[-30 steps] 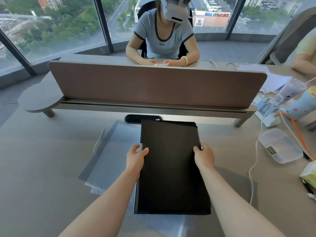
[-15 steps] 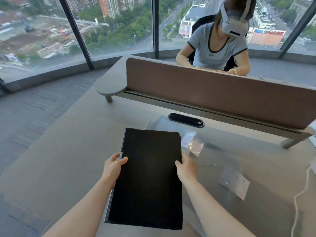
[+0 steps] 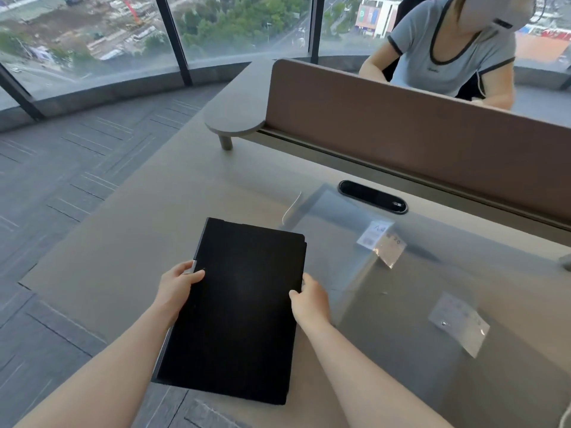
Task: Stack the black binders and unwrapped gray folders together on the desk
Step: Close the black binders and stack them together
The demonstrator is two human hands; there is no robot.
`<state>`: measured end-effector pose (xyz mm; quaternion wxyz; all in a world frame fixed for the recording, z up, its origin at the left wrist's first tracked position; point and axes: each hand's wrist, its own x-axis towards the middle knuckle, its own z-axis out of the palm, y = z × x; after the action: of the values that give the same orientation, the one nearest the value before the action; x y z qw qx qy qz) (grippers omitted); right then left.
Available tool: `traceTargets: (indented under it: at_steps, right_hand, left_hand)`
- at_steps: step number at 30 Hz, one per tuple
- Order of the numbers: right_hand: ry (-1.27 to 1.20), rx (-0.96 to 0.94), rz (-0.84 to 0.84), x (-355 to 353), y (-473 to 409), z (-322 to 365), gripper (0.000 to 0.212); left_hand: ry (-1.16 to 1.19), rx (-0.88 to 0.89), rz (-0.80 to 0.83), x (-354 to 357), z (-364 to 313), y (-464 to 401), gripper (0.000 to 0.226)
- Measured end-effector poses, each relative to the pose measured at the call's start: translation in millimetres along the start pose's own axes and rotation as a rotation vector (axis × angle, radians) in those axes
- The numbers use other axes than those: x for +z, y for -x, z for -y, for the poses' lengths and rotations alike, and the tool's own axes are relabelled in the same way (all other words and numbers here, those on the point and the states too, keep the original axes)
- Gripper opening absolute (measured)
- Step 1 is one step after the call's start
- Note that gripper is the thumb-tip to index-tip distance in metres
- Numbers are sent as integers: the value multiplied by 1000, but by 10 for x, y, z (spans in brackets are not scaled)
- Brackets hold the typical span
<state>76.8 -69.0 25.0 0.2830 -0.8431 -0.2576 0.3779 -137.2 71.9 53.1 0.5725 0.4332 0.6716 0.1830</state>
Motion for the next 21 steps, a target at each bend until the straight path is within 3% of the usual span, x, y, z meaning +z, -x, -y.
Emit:
traceTargets:
  at_steps: [5, 9, 15, 21]
  right_hand:
    - [35, 26, 26, 228, 41, 77, 33]
    - [43, 79, 18, 311, 44, 97, 39]
    - [79, 110, 7, 332, 20, 113, 25]
    - [133, 115, -5, 362, 39, 119, 28]
  left_hand:
    - [3, 2, -13, -183, 72, -136, 47]
    - [0, -11, -3, -207, 81, -194, 45]
    - [-6, -2, 2, -159, 98, -237, 33]
    - [-24, 52, -15, -110, 107, -239, 36]
